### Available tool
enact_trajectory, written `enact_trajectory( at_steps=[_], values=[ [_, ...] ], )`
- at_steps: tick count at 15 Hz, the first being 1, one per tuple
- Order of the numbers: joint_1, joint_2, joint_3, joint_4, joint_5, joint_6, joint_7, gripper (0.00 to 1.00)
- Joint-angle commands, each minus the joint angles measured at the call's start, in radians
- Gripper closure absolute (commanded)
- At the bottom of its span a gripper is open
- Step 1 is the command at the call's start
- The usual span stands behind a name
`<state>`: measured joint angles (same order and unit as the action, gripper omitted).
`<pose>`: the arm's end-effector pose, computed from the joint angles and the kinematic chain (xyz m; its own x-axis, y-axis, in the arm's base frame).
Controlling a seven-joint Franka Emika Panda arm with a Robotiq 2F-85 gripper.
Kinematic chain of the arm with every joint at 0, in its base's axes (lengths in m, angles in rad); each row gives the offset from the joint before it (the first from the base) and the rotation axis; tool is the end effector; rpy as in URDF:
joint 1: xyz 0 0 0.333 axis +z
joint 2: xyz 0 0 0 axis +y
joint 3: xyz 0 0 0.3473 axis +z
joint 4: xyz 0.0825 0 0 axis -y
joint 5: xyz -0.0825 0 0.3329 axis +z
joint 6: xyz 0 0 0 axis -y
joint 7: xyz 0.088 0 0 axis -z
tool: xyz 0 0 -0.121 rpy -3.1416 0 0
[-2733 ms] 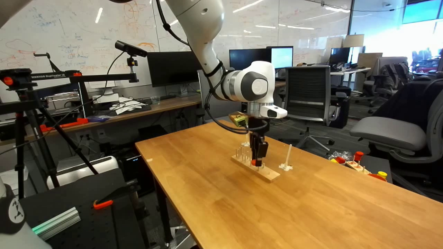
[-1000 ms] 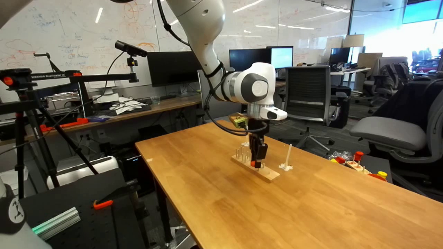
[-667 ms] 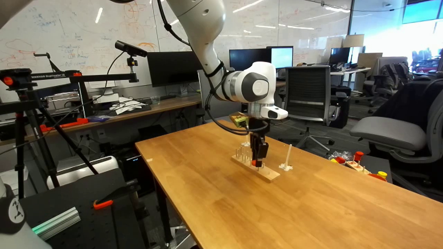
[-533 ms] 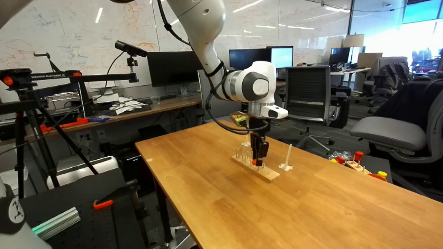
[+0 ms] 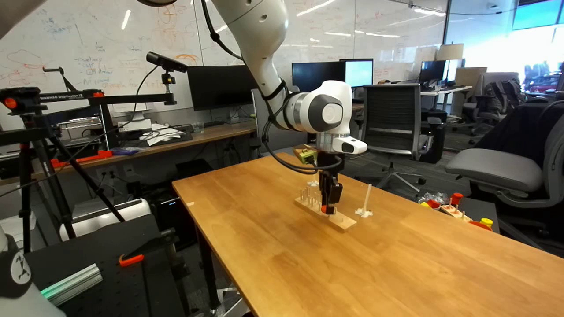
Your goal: Pick the orange ring and put it on the object on the table
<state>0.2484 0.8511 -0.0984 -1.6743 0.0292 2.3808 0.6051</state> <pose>0.6370 0.1046 0.1455 0.8953 -0.4378 -0.0827 -0.4263 -0.8957 0.1265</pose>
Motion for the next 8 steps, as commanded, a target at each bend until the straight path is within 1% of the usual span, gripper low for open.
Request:
enact_trajectory(
  at_steps=[1,8],
  values=[
    [-0.019,0.02,0.011,0.028,0.009,-0.009,-0.012,0.82],
    [-0.023,0.032,0.011,0.046,0.008,-0.014,-0.013,0.82]
  ],
)
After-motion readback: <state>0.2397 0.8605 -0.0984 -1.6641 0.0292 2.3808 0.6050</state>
